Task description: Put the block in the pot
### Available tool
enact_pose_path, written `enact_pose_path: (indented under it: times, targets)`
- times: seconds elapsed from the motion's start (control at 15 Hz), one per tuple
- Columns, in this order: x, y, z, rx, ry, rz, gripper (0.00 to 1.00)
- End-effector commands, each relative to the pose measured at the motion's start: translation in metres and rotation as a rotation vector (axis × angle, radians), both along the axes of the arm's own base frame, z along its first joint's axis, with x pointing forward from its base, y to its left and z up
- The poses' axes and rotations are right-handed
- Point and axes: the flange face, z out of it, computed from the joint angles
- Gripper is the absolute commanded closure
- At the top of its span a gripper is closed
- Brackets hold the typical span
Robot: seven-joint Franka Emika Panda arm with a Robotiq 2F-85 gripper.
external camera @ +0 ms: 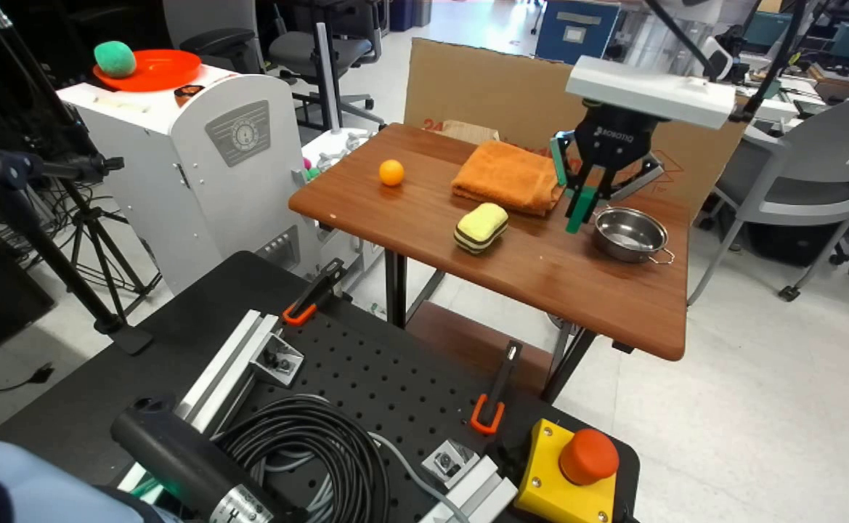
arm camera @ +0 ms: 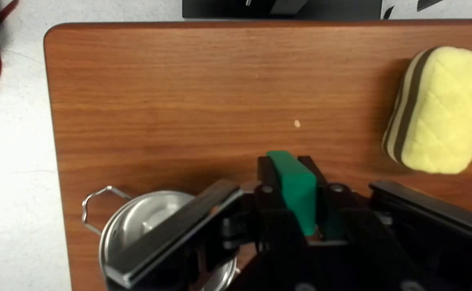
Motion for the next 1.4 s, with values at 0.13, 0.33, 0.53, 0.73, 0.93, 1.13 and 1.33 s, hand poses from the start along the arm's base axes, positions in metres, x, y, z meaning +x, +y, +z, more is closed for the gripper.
enact_pose_path:
  times: [0.13,0.33,0.53,0.73,0.93,1.13,1.33]
  targets:
    - [0.039,-0.017,0.033,-0.043,-0.029,-0.013,0.95]
    - [0.050,-0.031,0.032,-0.065,-0.029,-0.016,0.95]
    - [0.057,-0.054,0.019,-0.084,-0.010,-0.030,0.95]
    - [0.064,-0.070,0.004,-0.093,0.001,-0.051,0.95]
    - [0.067,-0.077,-0.016,-0.086,0.016,-0.055,0.95]
    - [0.072,-0.076,-0.034,-0.081,0.029,-0.056,0.95]
    - [0.077,-0.070,-0.045,-0.071,0.035,-0.045,0.95]
